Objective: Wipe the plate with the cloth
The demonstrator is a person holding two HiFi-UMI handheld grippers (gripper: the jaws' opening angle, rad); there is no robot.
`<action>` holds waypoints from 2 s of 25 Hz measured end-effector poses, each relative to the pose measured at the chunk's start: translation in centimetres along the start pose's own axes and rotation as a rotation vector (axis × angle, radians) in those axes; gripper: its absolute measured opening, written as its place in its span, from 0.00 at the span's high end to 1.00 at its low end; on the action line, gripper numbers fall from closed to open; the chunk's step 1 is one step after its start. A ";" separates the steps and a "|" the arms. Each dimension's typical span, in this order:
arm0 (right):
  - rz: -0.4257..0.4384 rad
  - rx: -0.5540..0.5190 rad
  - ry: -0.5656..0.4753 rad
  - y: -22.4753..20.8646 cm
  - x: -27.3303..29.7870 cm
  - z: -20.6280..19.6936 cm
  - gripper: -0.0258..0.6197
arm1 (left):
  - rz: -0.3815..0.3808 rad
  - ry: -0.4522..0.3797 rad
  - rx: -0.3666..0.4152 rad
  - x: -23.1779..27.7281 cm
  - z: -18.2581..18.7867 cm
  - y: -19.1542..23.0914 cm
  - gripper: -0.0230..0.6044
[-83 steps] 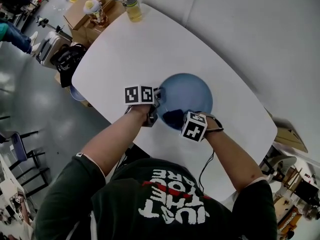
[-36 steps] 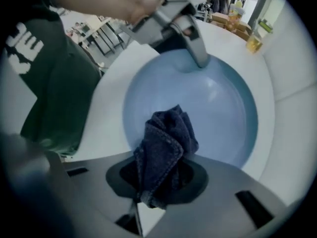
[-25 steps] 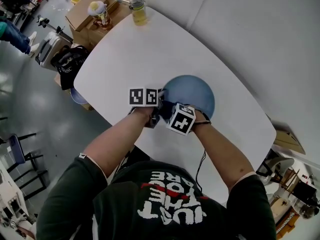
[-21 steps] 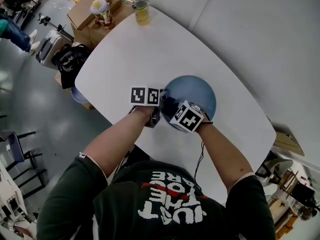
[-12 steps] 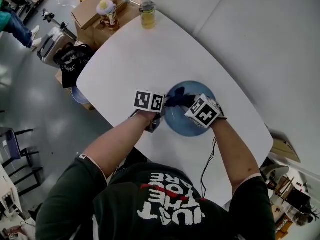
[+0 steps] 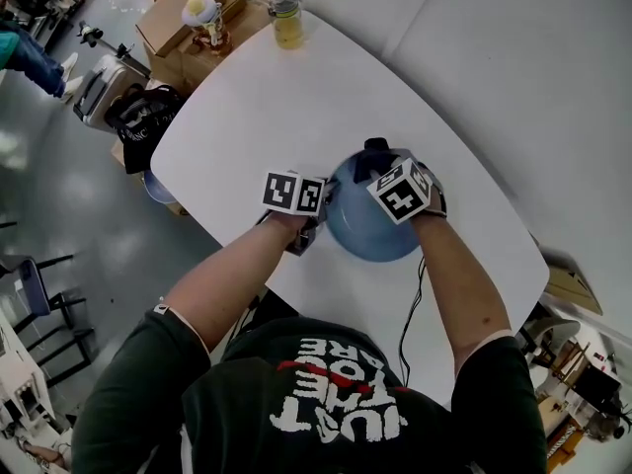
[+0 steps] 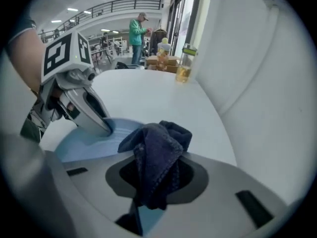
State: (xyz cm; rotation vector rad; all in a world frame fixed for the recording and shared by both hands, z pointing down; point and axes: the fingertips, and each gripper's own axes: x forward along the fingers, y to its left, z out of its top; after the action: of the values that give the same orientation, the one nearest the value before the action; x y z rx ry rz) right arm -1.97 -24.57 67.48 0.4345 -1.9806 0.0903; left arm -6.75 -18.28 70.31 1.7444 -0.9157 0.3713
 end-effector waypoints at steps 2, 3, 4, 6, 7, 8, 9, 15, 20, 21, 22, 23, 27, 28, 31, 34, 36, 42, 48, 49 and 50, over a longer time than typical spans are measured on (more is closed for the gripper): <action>-0.058 -0.020 0.061 -1.6 -0.9 -2.1 0.83 | -0.001 -0.009 -0.012 0.0 0.1 0.1 0.90; -0.086 -0.046 0.096 -2.1 -1.3 -3.2 0.83 | 0.001 -0.016 -0.023 -0.1 0.2 0.2 0.90; -0.112 -0.078 0.138 -2.5 -1.6 -4.4 0.83 | 0.002 -0.024 -0.036 -0.1 0.4 0.3 0.90; -0.143 -0.142 0.227 -2.8 -2.3 -6.9 0.83 | 0.006 -0.040 -0.065 -0.2 0.5 0.5 0.90; -0.141 -0.172 0.269 -2.6 -2.6 -8.1 0.83 | 0.008 -0.046 -0.079 -0.2 0.6 0.6 0.90; -0.126 -0.199 0.307 -2.1 -2.9 -9.2 0.83 | 0.012 -0.053 -0.093 -0.2 0.6 0.7 0.90; -0.098 -0.223 0.341 -1.4 -3.3 -10.1 0.83 | 0.016 -0.061 -0.104 -0.3 0.7 0.8 0.90; 0.251 -0.344 0.484 6.8 -6.2 -13.7 0.83 | 0.045 -0.102 -0.152 -0.1 1.2 1.2 0.89; 0.495 -0.330 0.393 14.8 -6.6 -11.4 0.83 | 0.061 -0.121 -0.159 0.0 1.3 1.0 0.88; 0.516 -0.324 0.362 15.9 -6.1 -10.4 0.83 | 0.062 -0.124 -0.162 0.0 1.3 1.0 0.88; 0.528 -0.315 0.329 16.7 -5.6 -9.2 0.83 | 0.062 -0.125 -0.165 0.1 1.4 1.0 0.88; 0.533 -0.301 0.290 17.4 -4.9 -7.9 0.83 | 0.061 -0.126 -0.166 0.1 1.4 0.9 0.88; 0.460 -0.178 0.094 17.2 -2.1 -2.1 0.83 | 0.040 -0.107 -0.155 0.1 1.3 0.6 0.88; 0.431 -0.137 0.044 16.5 -1.5 -0.9 0.83 | 0.032 -0.098 -0.148 0.1 1.3 0.5 0.88; 0.396 -0.056 -0.040 14.4 -1.7 0.2 0.83 | 0.009 -0.068 -0.120 0.1 1.3 0.4 0.88; 0.339 -0.072 -0.021 11.2 -4.3 -0.9 0.83 | -0.007 -0.036 -0.080 0.2 1.1 0.0 0.89; 0.353 -0.120 0.021 10.6 -4.8 -1.6 0.83 | -0.008 -0.021 -0.061 0.3 0.9 0.0 0.89; 0.296 -0.083 0.025 9.4 -0.3 -0.8 0.83 | -0.009 0.006 -0.023 0.7 0.3 -0.2 0.89; 0.152 0.069 -0.014 3.8 0.4 -0.7 0.83 | -0.011 0.010 0.002 0.8 0.7 -0.3 0.89; 0.112 0.070 -0.008 2.8 0.4 -1.0 0.83 | -0.012 0.013 0.005 0.8 0.7 -0.3 0.90; 0.060 0.056 0.006 1.7 0.3 -1.4 0.83 | -0.013 0.015 0.006 0.8 0.7 -0.2 0.90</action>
State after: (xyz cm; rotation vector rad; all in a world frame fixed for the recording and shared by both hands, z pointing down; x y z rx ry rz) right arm -1.43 -22.72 68.57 0.4108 -1.9890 0.1855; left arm -6.16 -19.19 70.41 1.7506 -0.8930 0.3785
